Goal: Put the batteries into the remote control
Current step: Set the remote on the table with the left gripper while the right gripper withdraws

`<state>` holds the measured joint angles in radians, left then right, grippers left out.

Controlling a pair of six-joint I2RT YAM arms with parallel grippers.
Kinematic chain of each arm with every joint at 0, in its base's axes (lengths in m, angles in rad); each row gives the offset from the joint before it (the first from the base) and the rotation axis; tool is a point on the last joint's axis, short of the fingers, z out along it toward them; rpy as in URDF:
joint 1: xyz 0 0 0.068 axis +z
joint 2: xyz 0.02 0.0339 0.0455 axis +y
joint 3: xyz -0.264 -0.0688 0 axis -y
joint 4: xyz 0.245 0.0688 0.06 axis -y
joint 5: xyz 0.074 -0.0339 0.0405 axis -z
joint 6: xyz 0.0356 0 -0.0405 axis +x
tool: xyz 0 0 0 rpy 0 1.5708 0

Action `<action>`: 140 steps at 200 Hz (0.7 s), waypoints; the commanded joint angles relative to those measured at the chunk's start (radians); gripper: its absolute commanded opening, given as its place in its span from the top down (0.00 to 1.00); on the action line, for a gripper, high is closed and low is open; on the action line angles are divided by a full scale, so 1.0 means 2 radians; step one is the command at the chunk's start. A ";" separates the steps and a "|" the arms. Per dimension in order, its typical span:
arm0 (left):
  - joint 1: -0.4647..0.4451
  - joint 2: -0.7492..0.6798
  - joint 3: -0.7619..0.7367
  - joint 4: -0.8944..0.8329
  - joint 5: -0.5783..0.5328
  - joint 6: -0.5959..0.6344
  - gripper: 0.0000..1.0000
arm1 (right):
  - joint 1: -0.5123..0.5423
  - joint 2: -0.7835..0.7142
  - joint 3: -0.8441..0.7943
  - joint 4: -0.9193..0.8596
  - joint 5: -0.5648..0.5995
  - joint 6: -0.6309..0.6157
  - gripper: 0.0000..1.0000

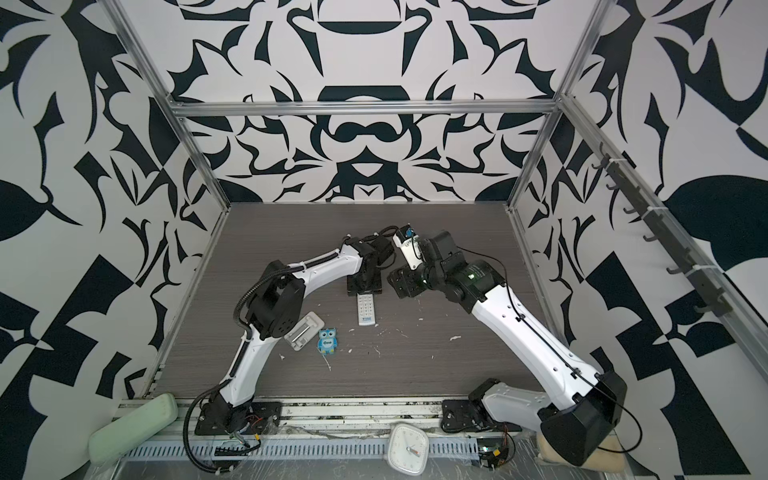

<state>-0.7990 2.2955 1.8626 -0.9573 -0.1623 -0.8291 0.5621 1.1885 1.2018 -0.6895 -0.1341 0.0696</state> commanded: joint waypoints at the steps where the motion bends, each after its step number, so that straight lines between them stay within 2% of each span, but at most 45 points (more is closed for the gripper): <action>1: -0.006 0.019 -0.031 -0.014 0.018 -0.010 0.39 | -0.004 -0.001 0.008 0.016 0.002 -0.005 0.18; 23: -0.006 0.008 -0.029 -0.013 0.019 -0.010 0.38 | -0.006 -0.001 0.008 0.017 0.003 -0.005 0.18; 43: -0.006 -0.012 -0.030 -0.013 0.016 -0.010 0.29 | -0.008 -0.002 0.009 0.015 0.008 -0.004 0.16; 54: -0.006 -0.029 -0.034 -0.007 0.019 -0.009 0.17 | -0.007 -0.005 0.008 0.014 0.013 -0.002 0.13; 60: -0.006 -0.041 -0.038 -0.003 0.020 -0.009 0.02 | -0.008 -0.007 0.006 0.013 0.016 0.000 0.11; 62: -0.006 -0.045 -0.039 -0.002 0.020 -0.009 0.00 | -0.008 -0.008 0.005 0.013 0.017 0.001 0.10; 77: -0.008 -0.084 -0.057 0.009 0.015 -0.012 0.01 | -0.008 -0.020 -0.011 0.014 0.035 0.008 0.01; 115: -0.008 -0.219 -0.140 0.026 -0.017 -0.016 0.01 | -0.020 -0.064 -0.068 0.017 0.101 0.051 0.00; 140: -0.008 -0.347 -0.236 0.067 -0.054 -0.001 0.01 | -0.035 -0.086 -0.103 0.042 0.120 0.062 0.00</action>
<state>-0.8120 1.8095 1.5238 -0.8631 -0.1806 -0.8463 0.5156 1.0607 1.0374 -0.6685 0.0181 0.1417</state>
